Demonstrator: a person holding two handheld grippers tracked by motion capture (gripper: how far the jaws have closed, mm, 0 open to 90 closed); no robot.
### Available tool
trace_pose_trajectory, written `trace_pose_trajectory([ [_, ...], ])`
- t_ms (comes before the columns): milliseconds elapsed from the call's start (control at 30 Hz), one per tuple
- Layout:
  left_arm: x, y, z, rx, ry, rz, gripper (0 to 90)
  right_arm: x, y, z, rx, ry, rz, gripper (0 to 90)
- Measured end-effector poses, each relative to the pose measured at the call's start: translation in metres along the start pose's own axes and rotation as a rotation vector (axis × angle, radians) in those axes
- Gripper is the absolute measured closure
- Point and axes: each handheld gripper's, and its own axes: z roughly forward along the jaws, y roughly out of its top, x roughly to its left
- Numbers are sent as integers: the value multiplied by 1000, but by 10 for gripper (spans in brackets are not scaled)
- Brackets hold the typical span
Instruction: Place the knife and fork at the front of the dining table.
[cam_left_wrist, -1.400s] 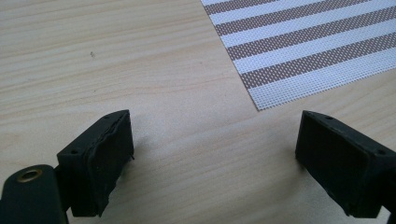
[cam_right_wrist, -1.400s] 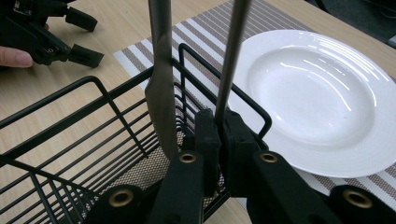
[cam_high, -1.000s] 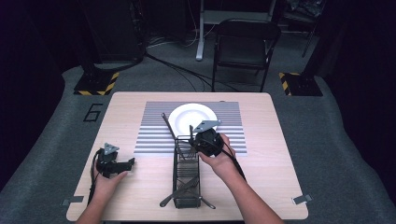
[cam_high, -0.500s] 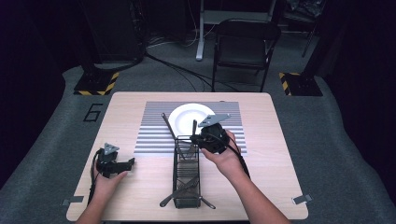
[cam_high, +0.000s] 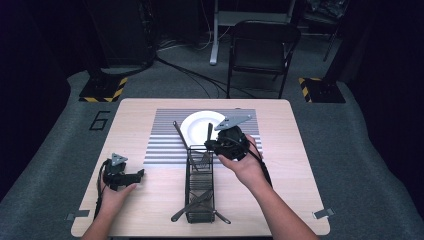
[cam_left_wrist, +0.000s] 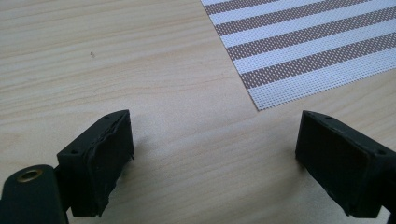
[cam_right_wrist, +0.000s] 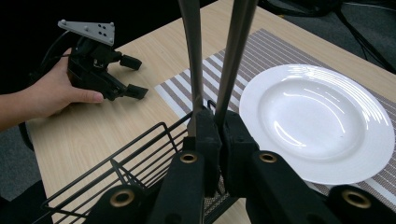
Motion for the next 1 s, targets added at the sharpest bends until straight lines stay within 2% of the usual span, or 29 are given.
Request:
trace_pose_trajectory([
  [400,0,0,0,0,0,0,110,-8,6,-25,-20,-14,7,871],
  [1000,0,0,0,0,0,0,111,-28,-3,-41,-18,-66,37,871],
])
